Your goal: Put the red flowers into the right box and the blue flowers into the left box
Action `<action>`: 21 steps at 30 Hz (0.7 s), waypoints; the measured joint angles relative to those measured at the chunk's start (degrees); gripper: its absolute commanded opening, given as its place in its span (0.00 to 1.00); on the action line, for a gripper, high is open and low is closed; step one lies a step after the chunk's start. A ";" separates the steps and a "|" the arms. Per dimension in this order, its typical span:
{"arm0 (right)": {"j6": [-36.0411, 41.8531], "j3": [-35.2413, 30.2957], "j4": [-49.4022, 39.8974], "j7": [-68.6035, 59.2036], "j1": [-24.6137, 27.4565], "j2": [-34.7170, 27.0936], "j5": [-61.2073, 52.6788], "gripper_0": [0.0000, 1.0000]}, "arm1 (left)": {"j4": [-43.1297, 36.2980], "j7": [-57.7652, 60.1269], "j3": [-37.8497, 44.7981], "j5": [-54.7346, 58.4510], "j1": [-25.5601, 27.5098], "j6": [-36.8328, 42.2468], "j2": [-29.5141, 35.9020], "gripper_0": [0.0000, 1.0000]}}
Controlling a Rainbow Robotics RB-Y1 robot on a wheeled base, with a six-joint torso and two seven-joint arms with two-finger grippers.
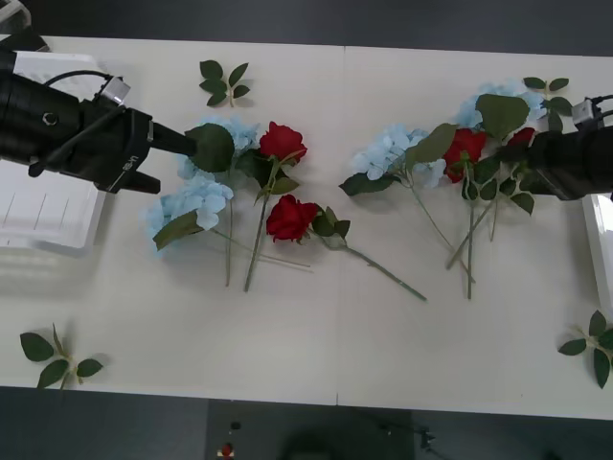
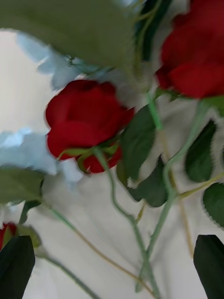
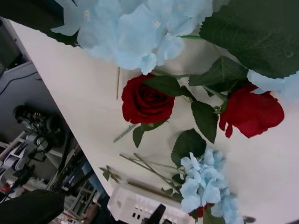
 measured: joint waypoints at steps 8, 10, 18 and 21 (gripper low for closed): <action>2.16 -1.04 14.99 -12.86 -6.51 9.56 16.87 1.00 | -13.46 25.30 3.26 -15.19 -2.34 3.85 0.00 1.00; 2.13 -1.04 17.18 -15.14 -7.48 11.74 20.54 1.00 | -17.86 31.45 3.30 -20.60 -2.35 5.78 -0.10 1.00; -0.56 -1.03 24.96 -26.62 -10.87 19.55 33.88 1.00 | -33.04 56.56 1.33 -48.17 -2.35 21.78 -7.87 1.00; -1.89 -1.03 27.99 -28.63 -11.88 21.87 37.39 1.00 | -36.46 59.90 -4.21 -58.32 -2.39 25.32 -11.75 1.00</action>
